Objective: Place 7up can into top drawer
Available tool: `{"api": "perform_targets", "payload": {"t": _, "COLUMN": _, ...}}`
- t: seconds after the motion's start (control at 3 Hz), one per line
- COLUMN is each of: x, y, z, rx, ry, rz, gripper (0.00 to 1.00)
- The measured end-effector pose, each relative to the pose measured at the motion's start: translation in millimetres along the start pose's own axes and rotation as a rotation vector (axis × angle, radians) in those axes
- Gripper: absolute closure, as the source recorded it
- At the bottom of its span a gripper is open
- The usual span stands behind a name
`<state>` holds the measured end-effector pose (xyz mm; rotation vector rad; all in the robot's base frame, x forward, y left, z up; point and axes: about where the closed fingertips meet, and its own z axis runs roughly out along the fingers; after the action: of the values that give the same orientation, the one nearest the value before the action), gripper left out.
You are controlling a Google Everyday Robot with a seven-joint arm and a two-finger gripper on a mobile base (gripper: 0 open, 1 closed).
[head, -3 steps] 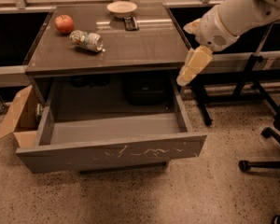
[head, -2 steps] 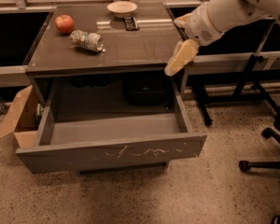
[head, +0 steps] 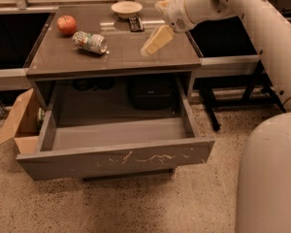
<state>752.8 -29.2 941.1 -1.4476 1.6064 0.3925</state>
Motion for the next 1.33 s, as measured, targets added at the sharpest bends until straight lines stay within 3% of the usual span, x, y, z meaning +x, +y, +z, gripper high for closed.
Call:
{"api": "perform_targets", "payload": {"t": 0.67, "x": -4, "y": -10, "z": 17, "rx": 0.013, "ry": -0.039, "rz": 0.005, "gripper": 0.00}}
{"api": "perform_targets", "payload": {"t": 1.33, "x": -25, "y": -35, "z": 90, "rx": -0.029, "ry": -0.148, "rz": 0.051, "gripper": 0.00}}
